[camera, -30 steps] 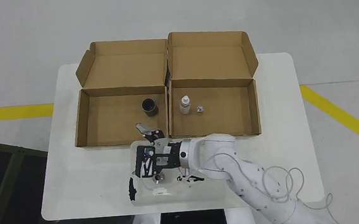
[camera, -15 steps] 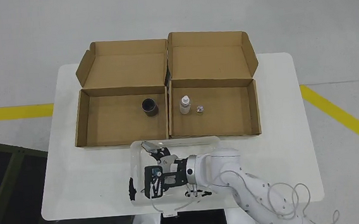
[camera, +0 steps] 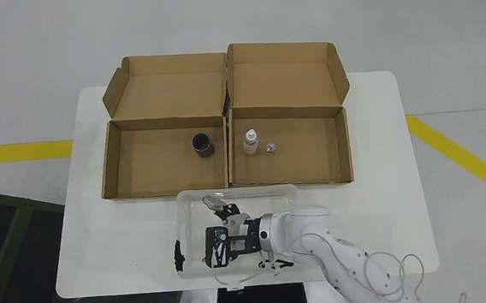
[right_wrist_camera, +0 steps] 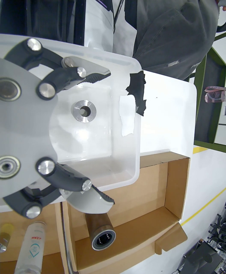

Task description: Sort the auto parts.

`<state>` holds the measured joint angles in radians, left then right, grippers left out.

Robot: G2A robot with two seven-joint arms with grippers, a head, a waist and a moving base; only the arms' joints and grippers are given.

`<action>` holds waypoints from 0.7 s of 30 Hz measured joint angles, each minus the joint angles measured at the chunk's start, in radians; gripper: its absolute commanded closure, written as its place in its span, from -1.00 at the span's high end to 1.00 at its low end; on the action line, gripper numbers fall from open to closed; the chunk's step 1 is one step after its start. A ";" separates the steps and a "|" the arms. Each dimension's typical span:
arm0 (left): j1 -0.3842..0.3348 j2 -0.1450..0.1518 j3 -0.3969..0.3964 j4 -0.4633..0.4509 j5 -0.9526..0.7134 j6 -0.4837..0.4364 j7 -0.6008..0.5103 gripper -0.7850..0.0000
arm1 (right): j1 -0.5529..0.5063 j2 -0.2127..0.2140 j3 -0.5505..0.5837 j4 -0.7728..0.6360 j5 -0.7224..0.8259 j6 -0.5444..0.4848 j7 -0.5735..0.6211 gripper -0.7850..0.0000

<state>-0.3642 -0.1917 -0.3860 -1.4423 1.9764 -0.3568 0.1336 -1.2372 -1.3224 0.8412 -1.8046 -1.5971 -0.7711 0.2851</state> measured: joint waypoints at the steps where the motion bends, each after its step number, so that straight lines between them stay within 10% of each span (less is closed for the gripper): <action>1: 0.000 0.000 0.000 0.000 0.000 0.000 0.000 1.00 | -0.002 0.002 0.002 0.001 -0.003 -0.001 0.000 0.95; 12: 0.000 0.000 0.000 0.000 0.000 0.000 0.000 1.00 | -0.013 0.014 -0.001 0.033 -0.035 0.000 -0.010 0.44; 21: 0.000 0.000 0.000 0.000 0.000 0.000 0.000 1.00 | -0.005 0.015 -0.020 0.062 -0.030 0.007 -0.019 0.55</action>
<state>-0.3642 -0.1917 -0.3860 -1.4423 1.9764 -0.3568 0.1336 -1.2424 -1.3070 0.8216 -1.7428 -1.6270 -0.7642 0.2664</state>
